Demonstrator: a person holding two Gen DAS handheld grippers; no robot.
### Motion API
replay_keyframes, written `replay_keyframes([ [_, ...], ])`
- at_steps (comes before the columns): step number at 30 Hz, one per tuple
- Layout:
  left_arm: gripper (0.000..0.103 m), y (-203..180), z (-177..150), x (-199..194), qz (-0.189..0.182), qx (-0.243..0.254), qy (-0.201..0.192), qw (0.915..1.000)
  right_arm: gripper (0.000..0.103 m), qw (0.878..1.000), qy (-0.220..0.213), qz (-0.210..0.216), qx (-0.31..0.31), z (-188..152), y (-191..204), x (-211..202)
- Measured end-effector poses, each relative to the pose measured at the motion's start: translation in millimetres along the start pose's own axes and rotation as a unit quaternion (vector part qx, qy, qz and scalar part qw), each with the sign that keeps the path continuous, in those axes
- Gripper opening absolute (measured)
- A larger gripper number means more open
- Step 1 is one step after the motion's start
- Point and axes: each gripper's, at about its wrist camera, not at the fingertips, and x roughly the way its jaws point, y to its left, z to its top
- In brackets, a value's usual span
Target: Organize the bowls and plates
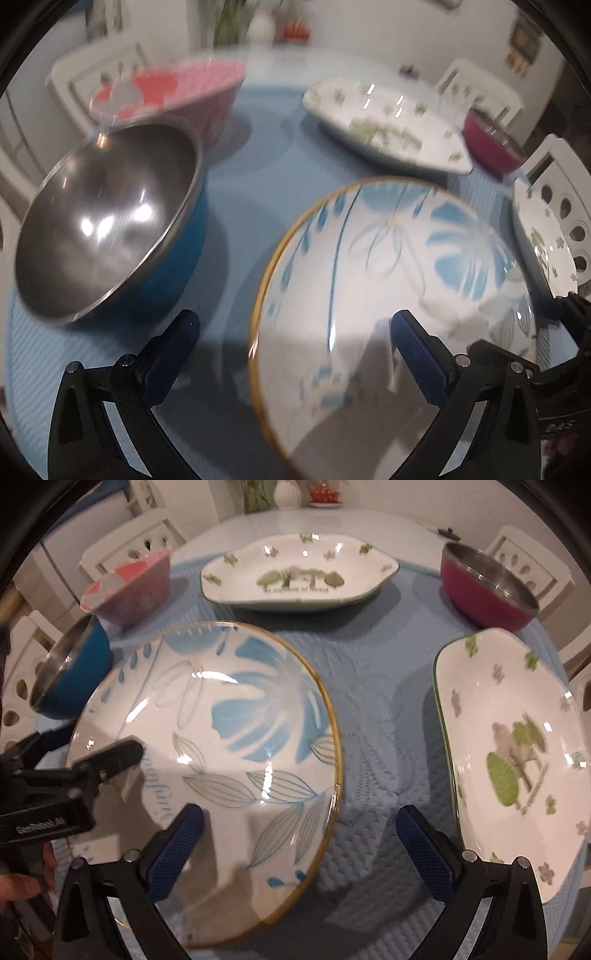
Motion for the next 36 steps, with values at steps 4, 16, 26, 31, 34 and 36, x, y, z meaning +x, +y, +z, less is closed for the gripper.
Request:
replay_keyframes([
  [4, 0.103, 1.5, -1.2, 0.5, -0.012, 0.009, -0.022, 0.9996, 0.103, 1.0, -0.023, -0.005, -0.008, -0.2, 9.2, 1.8],
  [16, 0.103, 2.0, -2.2, 1.7, -0.017, 0.005, -0.023, 0.9996, 0.103, 0.999, -0.03, -0.003, 0.016, -3.4, 7.8, 1.3],
  [26, 0.103, 3.1, -2.4, 1.2, -0.017, 0.004, -0.023, 0.9996, 0.103, 0.999, -0.032, -0.004, 0.018, -3.4, 8.0, 1.4],
  [31, 0.103, 3.3, -2.4, 1.4, -0.017, 0.004, -0.023, 0.9996, 0.103, 0.999, -0.035, -0.005, 0.018, -3.6, 7.4, 0.8],
  [34, 0.103, 3.0, -2.7, 1.4, -0.017, 0.005, -0.023, 0.9996, 0.103, 0.999, -0.038, -0.005, 0.018, -4.3, 7.3, 0.8],
  [36, 0.103, 3.1, -2.5, 1.4, -0.017, 0.005, -0.023, 0.9996, 0.103, 0.999, -0.039, -0.005, 0.017, -4.4, 7.4, 0.8],
])
